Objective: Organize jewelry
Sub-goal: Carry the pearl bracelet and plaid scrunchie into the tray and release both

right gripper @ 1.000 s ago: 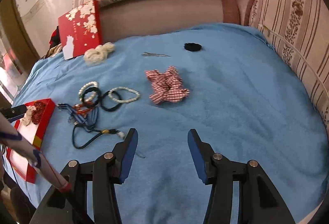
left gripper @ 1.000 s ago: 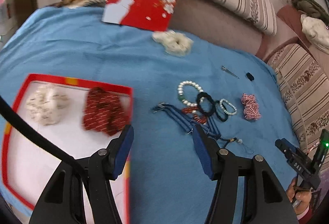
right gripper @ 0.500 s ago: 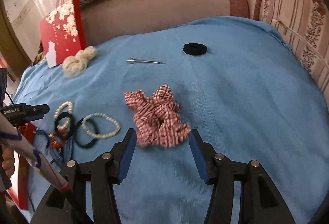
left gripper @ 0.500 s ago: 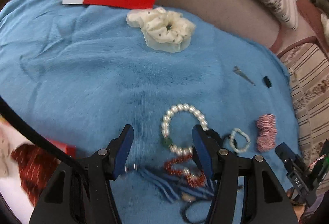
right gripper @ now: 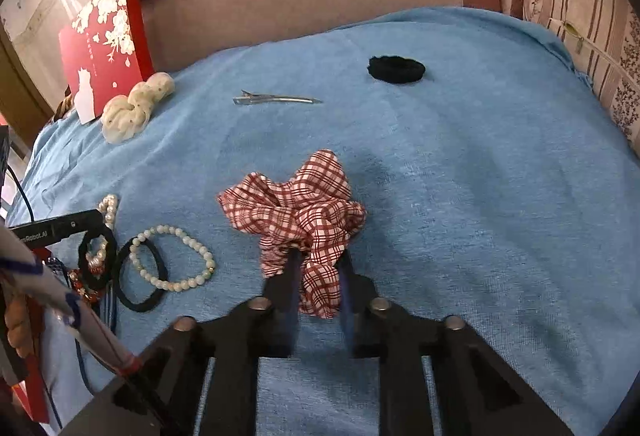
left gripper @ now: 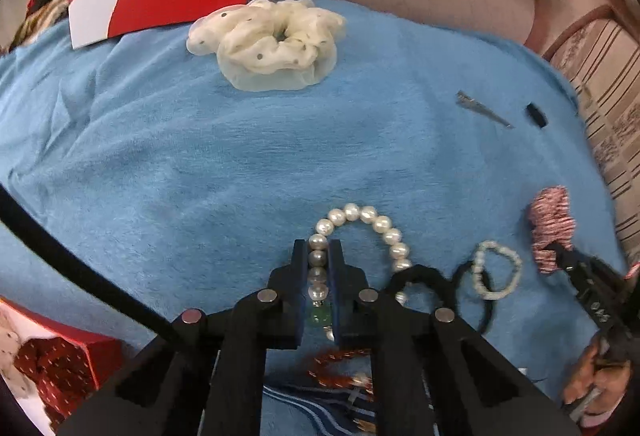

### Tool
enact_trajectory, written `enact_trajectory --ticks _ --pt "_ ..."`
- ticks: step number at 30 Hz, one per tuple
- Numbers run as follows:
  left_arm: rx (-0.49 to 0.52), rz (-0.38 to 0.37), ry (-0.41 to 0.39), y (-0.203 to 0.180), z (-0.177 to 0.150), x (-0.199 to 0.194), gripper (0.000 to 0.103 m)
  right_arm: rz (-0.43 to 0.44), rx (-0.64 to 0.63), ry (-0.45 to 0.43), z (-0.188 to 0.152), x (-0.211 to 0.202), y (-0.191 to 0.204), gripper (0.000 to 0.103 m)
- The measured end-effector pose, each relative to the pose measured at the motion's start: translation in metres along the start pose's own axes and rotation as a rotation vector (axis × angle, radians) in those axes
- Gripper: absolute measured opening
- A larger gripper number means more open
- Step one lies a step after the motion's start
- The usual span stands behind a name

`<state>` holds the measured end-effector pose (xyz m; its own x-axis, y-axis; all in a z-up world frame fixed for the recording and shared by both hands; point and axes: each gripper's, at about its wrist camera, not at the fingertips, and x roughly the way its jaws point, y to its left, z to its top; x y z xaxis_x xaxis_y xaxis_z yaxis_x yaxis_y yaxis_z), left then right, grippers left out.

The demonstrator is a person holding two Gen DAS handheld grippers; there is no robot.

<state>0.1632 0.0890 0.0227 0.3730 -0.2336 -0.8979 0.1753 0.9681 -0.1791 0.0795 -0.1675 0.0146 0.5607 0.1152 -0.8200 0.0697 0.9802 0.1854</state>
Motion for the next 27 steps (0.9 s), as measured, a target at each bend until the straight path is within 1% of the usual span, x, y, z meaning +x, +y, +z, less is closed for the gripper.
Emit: enact_trajectory --ticks 1,3,7,9,13,15,17,21,23,27 --pt "-0.012 -0.013 -0.006 0.000 0.000 -0.005 0.009 0.002 0.001 -0.011 0.001 -0.006 0.001 0.012" --pt "-0.029 -0.045 -0.037 0.002 -0.001 -0.026 0.009 -0.002 -0.006 -0.047 0.003 -0.024 0.004 0.012" --pt "-0.039 -0.103 -0.117 0.003 -0.010 -0.088 0.009 -0.004 -0.035 -0.127 0.007 -0.071 0.014 0.012" --pt "-0.035 -0.110 -0.165 0.003 -0.018 -0.125 0.009 0.011 -0.052 -0.163 0.008 -0.100 0.022 0.012" --pt "-0.028 -0.104 -0.234 0.008 -0.032 -0.181 0.009 0.047 -0.097 -0.201 0.004 -0.139 0.044 0.012" --pt "-0.027 -0.090 -0.255 0.012 -0.041 -0.203 0.009 0.081 -0.123 -0.209 -0.002 -0.154 0.062 0.012" --pt "-0.028 -0.067 -0.268 0.022 -0.055 -0.223 0.009 0.112 -0.143 -0.208 -0.007 -0.161 0.079 0.012" --pt "-0.042 -0.013 -0.277 0.051 -0.084 -0.249 0.009 0.175 -0.190 -0.187 -0.024 -0.168 0.120 0.012" --pt "-0.071 0.010 -0.273 0.071 -0.098 -0.256 0.009 0.202 -0.218 -0.167 -0.034 -0.165 0.144 0.012" --pt "-0.155 0.021 -0.258 0.118 -0.123 -0.261 0.009 0.259 -0.291 -0.125 -0.054 -0.161 0.196 0.012"
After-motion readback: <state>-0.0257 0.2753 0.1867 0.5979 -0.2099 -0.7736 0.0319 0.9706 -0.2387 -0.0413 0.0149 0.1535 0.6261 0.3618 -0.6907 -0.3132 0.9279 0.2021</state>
